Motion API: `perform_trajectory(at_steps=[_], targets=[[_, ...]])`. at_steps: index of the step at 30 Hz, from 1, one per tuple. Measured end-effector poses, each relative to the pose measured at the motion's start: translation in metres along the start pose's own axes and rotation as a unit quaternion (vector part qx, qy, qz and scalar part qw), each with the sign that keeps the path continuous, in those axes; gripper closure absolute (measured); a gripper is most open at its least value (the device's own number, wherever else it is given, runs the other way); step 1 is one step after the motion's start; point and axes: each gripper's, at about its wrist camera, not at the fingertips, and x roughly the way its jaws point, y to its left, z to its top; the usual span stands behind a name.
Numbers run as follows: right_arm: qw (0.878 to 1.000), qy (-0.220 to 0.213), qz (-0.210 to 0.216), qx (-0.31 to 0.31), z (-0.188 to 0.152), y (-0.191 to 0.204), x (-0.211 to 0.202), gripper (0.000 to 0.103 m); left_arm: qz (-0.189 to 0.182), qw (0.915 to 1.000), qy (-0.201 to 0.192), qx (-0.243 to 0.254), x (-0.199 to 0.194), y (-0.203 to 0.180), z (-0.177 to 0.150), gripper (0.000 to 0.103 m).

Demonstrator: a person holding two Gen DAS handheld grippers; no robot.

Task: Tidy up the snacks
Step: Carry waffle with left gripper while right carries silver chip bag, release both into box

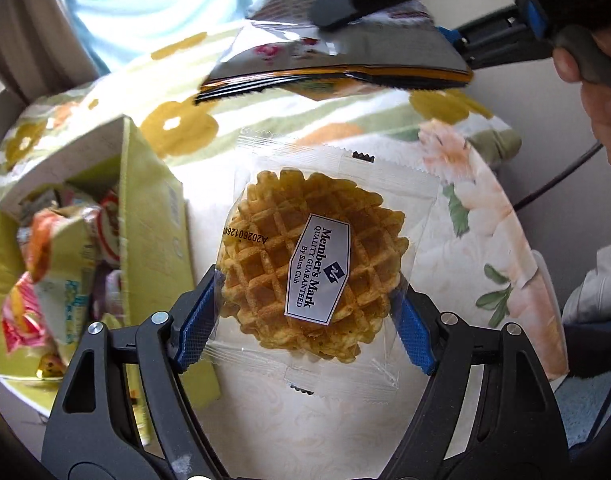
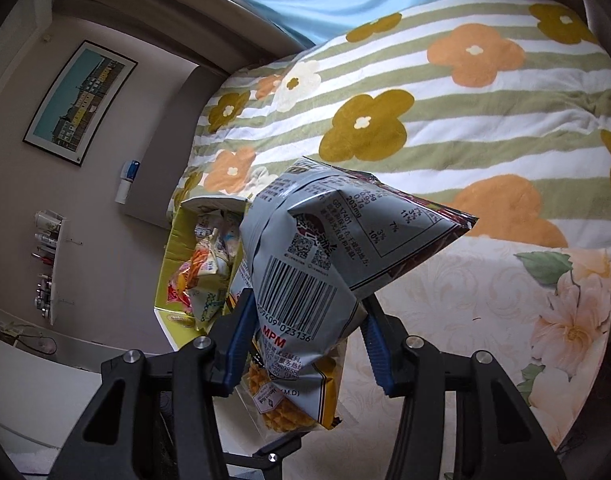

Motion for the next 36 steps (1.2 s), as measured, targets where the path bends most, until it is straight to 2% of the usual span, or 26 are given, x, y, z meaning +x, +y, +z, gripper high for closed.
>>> perform_trajectory(at_steps=[7,12,17,23,28,33,35,36], targets=[[0.999,-0.024,0.005,-0.047,0.006,0.038,-0.019,0.056,0.034,0.9968,-0.047,-0.055,-0.051,0.048,0.01,0.027],[0.997,-0.036,0.013,-0.063,0.006,0.065,-0.013,0.056,0.06,0.9918,-0.063,-0.093,-0.077,0.108,0.004,0.027],[0.996,-0.04,0.006,-0.077,0.007,0.1,0.014,0.056,0.072,0.9875,-0.07,-0.121,-0.094,0.18,-0.009,0.027],[0.996,-0.05,-0.007,-0.068,0.007,0.142,0.06,0.056,0.07,0.9888,-0.058,-0.118,-0.098,0.262,-0.015,0.027],[0.996,-0.044,-0.029,-0.067,0.003,0.173,0.107,0.056,0.055,0.9928,-0.047,-0.096,-0.09,0.311,-0.018,0.027],[0.997,-0.046,-0.05,-0.046,-0.009,0.186,0.139,0.056,0.039,0.9959,-0.033,-0.074,-0.079,0.342,-0.017,0.026],[0.997,-0.043,-0.059,-0.035,-0.016,0.188,0.147,0.056,0.032,0.9965,-0.028,-0.072,-0.074,0.349,-0.016,0.023],[0.997,-0.042,-0.064,-0.031,-0.02,0.19,0.15,0.056,0.029,0.9966,-0.028,-0.071,-0.074,0.35,-0.015,0.018]])
